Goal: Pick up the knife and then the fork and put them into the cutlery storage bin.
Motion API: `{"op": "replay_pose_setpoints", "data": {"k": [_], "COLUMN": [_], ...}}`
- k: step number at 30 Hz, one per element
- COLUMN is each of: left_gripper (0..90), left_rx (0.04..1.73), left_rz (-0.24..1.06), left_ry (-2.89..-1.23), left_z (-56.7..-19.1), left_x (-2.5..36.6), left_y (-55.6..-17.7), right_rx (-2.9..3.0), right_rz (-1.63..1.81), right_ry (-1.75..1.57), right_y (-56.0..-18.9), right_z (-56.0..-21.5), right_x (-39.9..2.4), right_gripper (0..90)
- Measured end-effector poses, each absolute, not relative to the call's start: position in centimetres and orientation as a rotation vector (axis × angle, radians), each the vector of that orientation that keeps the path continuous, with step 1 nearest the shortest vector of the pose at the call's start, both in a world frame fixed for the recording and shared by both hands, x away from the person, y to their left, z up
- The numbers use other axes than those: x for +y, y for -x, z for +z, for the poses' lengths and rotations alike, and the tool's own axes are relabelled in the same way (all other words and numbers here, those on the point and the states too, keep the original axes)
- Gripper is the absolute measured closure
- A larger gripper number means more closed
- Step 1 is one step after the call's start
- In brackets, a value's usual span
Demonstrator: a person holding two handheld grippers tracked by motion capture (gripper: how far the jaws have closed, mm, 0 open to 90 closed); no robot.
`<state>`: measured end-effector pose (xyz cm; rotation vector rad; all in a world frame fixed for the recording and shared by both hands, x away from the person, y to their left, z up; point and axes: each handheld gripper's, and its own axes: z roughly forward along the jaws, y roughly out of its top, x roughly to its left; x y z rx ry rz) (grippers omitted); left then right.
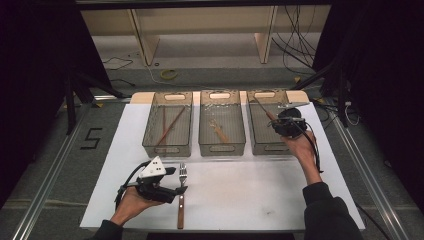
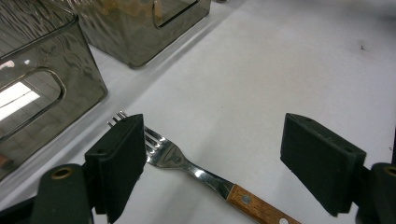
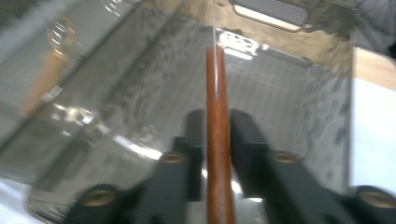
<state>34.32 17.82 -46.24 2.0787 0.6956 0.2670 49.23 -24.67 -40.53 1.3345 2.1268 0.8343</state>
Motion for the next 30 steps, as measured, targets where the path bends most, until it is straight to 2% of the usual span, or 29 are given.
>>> {"op": "replay_pose_setpoints", "data": {"k": [1, 4, 13, 19, 30], "left_gripper": [21.7, 21.7, 21.7, 21.7, 23.2], "left_rx": [0.695, 0.694, 0.707, 0.726, 0.728], "left_rz": [0.267, 0.271, 0.275, 0.277, 0.239], "left_ry": [-2.079, -2.078, -2.08, -2.078, -2.084], "left_z": [-46.2, -46.2, -46.2, -46.1, -46.0], "left_x": [17.8, 17.9, 18.1, 18.1, 17.4], "left_y": [-34.3, -34.3, -34.3, -34.2, -33.6], "right_rx": [2.131, 2.131, 2.159, 2.185, 2.221], "right_rz": [0.839, 0.857, 0.946, 1.054, 1.158], "right_ry": [-1.34, -1.328, -1.263, -1.19, -1.142], "right_y": [-49.3, -49.1, -46.8, -43.5, -38.4], "right_z": [-40.5, -40.3, -39.4, -39.0, -40.9], "right_x": [-24.6, -24.5, -24.2, -23.5, -23.7], "right_gripper": [61.5, 53.9, 40.4, 36.8, 35.2]}}
